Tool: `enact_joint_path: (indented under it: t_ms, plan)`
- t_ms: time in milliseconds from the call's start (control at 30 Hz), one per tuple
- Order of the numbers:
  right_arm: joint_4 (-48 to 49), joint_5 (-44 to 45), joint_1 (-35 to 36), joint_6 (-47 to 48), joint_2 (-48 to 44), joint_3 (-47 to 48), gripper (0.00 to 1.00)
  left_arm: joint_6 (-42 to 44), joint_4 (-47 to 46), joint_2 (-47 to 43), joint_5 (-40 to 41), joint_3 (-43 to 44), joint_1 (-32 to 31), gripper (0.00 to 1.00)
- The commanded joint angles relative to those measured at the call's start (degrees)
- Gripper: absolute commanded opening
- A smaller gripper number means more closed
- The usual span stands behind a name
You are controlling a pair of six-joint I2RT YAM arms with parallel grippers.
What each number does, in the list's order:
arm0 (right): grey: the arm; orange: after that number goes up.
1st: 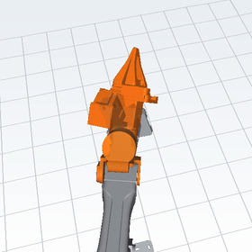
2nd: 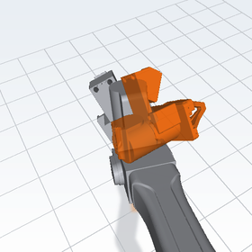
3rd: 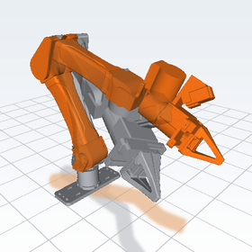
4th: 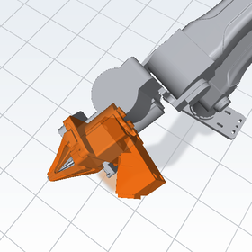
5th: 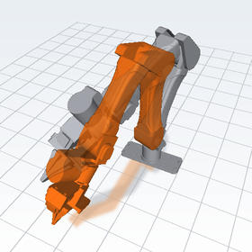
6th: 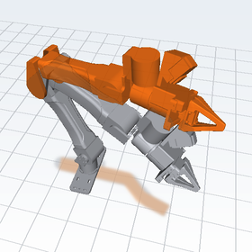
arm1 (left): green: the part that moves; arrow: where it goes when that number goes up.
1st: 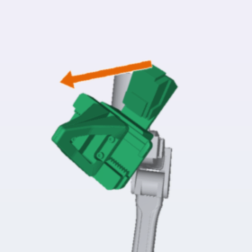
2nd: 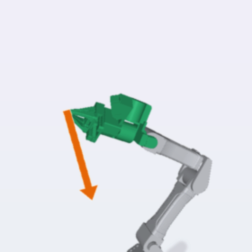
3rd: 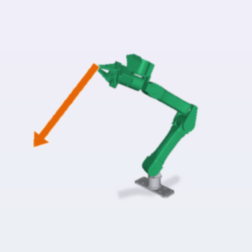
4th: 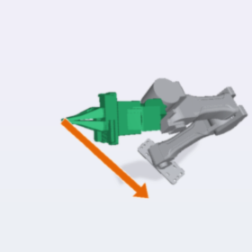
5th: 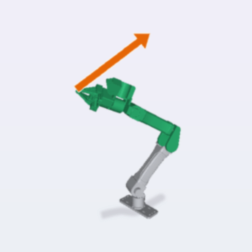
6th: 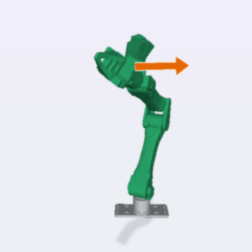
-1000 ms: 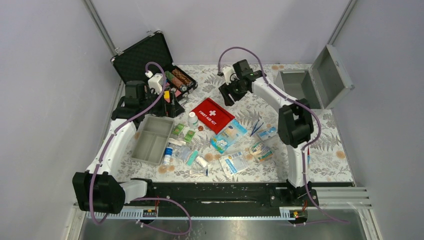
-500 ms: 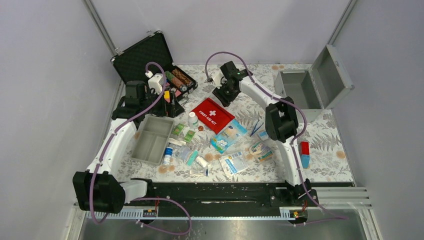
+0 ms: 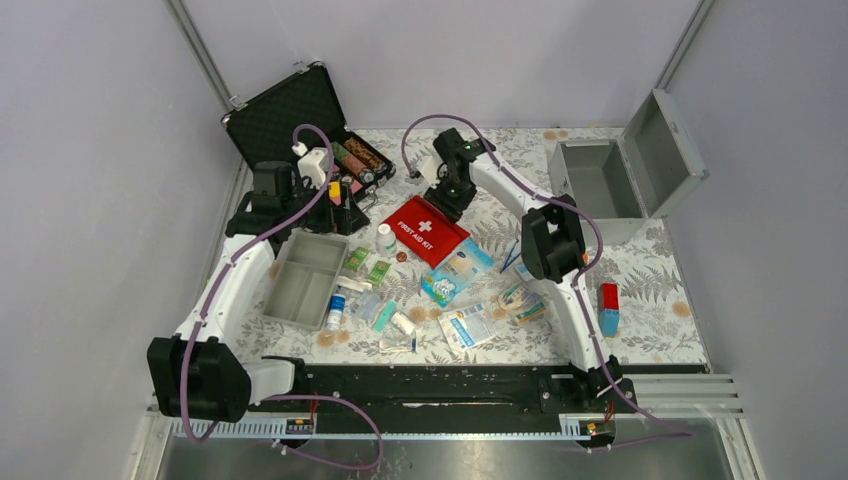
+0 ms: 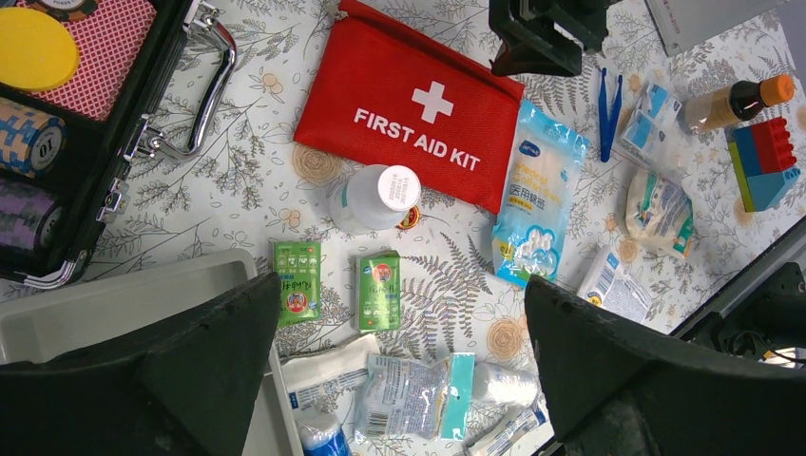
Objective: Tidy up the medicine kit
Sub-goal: Pick up the medicine pouch from the center of the board.
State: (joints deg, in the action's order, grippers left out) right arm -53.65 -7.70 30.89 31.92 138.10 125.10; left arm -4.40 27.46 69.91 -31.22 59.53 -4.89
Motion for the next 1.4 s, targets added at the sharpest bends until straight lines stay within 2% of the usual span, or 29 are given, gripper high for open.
enact_joint_path:
  t_ms: [0,267,467,600,667,700,767,867,1033,1167,1233,1367]
  plan:
    - [-3.92,0.24,2.15,3.35,1.23,2.84,0.53,0.45,-1.32,0.39,0.53,2.03,-0.07,0.99]
    - [-5.77,5.87,2.98,2.52,4.95,7.09,0.5,0.15,-0.57,0.73,0.71,3.04,-0.12,0.99]
    - [-6.32,7.42,3.09,1.31,6.39,8.96,0.38,0.03,-0.37,0.16,0.57,3.09,-0.12,0.99]
    - [-6.46,10.64,3.1,1.18,5.85,8.47,0.13,-0.12,-0.01,0.3,0.51,3.49,-0.13,0.99]
    - [-6.61,11.81,3.12,2.28,3.2,6.51,0.04,-0.12,0.08,0.32,0.41,3.79,-0.05,0.99]
    - [-5.46,12.62,3.05,2.99,1.0,4.22,0.0,0.03,-0.03,0.38,0.17,4.09,-0.07,0.99]
    - [-0.9,14.17,3.03,5.12,-5.17,-2.43,0.0,-0.02,-0.83,1.51,-0.65,4.9,-0.19,0.98]
    - [11.42,16.39,3.03,9.47,-17.21,-15.7,0.0,-0.38,-1.35,5.38,-3.56,8.81,-0.55,0.97]
    - [33.4,13.47,2.97,25.0,-36.33,-39.31,0.0,-0.72,-1.36,13.09,-9.48,18.3,-1.02,0.95]
    - [47.69,8.88,2.98,36.01,-46.55,-54.59,0.0,-3.12,0.32,19.64,-16.13,26.13,-1.74,0.94]
    - [48.63,7.9,3.47,37.67,-48.78,-56.79,0.0,-3.58,1.81,21.79,-18.0,28.7,-3.2,0.94]
    - [45.9,5.28,3.85,36.91,-49.74,-55.57,0.0,-2.36,2.31,22.86,-16.07,28.89,-8.09,0.94]
